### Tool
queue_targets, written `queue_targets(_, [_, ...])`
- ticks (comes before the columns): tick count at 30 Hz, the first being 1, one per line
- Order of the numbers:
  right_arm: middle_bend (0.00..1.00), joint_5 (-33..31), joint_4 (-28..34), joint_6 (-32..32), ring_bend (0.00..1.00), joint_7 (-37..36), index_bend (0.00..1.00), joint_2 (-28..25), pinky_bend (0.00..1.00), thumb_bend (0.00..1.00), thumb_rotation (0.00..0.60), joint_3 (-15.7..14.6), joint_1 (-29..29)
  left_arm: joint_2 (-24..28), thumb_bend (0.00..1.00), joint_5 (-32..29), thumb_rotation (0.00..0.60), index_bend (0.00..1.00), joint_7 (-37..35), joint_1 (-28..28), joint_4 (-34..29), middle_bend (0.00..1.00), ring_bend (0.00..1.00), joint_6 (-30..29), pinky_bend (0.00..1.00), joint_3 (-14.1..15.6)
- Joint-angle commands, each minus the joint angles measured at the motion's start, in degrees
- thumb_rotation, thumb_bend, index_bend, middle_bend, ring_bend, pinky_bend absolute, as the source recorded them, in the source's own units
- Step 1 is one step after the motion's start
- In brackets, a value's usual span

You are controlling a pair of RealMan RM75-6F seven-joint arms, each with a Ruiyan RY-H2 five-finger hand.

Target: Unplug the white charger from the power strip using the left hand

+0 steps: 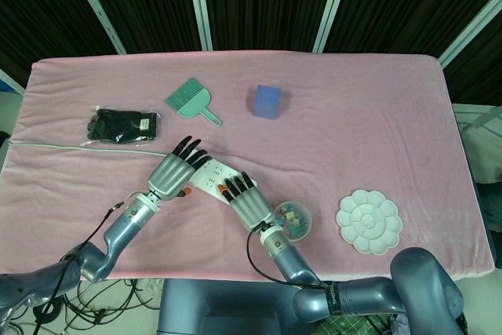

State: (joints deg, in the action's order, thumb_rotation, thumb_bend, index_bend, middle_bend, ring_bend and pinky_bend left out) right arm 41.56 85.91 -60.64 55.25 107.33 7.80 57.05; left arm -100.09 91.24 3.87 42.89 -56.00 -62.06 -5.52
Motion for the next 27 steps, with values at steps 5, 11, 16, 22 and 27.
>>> queue_targets(5, [0.06,0.3,0.4,-0.1,0.08,-0.6,0.07,-0.7,0.05,0.58,0.600,-0.2,-0.4,-0.7,0.16,-0.2,0.600,0.30,-0.1,0.1,1.3,0.31,0.00,-0.2,0.03,0.7])
queue_targets(11, [0.06,0.2,0.5,-0.3,0.08,-0.8,0.07,-1.2,0.05,0.58,0.600,-0.2,-0.7,-1.2,0.16,-0.3,0.600,0.31,0.3,0.0,2.0,0.32,0.00,0.0,0.03,1.5])
queue_targets(16, [0.06,0.2,0.5,-0.4,0.08,-1.0,0.08,-1.7,0.05,0.58,0.600,-0.3,-0.9,-2.1,0.16,-0.6,0.600,0.32,-0.1,0.2,3.2,0.34,0.00,0.2,0.03,1.6])
queue_targets(22, [0.06,0.2,0.1,0.2,0.08,-1.5,0.08,-2.1,0.05,0.58,0.600,-0.7,-1.3,-2.9,0.21,-0.8,0.600,0.35,-0.2,0.3,4.5,0.37,0.00,-0.3,0.03,1.5])
queue_targets(27, [0.06,0.8,-0.2,0.8,0.08,-2.2,0.08,-2.0,0.05,0.58,0.600,-1.1,-1.5,-3.3,0.21,-1.0,0.600,0.35,0.0,0.5,5.3,0.37,0.00,-0.3,0.03,1.4])
